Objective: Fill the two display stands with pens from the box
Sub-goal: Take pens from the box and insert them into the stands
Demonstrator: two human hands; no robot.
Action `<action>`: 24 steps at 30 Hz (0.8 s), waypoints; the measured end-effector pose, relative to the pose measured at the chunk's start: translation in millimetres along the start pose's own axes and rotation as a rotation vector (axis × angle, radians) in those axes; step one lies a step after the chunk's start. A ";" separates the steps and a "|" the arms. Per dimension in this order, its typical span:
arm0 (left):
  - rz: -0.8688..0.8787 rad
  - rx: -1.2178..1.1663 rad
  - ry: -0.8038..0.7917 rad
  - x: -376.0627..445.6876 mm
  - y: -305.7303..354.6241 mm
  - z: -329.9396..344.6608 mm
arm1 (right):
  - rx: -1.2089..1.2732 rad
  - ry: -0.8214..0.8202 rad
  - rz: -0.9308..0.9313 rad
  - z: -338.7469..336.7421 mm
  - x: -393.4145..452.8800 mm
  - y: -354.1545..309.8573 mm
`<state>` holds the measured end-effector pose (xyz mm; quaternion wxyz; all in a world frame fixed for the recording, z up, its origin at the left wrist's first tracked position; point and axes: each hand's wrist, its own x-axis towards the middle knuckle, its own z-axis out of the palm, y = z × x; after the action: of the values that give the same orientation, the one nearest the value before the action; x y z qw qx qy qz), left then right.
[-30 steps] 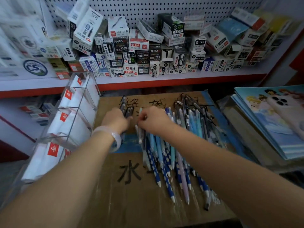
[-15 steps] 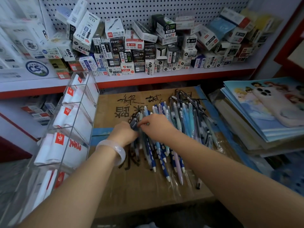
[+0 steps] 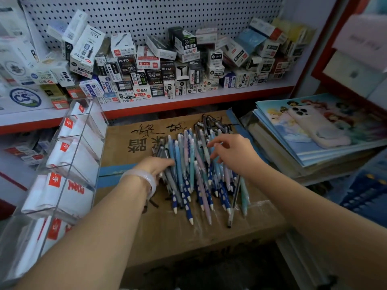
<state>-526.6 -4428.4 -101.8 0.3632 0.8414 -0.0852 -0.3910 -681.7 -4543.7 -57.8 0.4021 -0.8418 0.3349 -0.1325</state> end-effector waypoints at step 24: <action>0.349 -0.312 -0.224 -104.7 12.5 26.1 | 0.060 -0.128 0.025 -35.0 -69.1 -10.9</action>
<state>-614.8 -4406.8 -42.2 0.5390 0.6992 -0.2071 -0.4215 -745.1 -4513.0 -23.9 0.4494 -0.8318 0.3149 -0.0836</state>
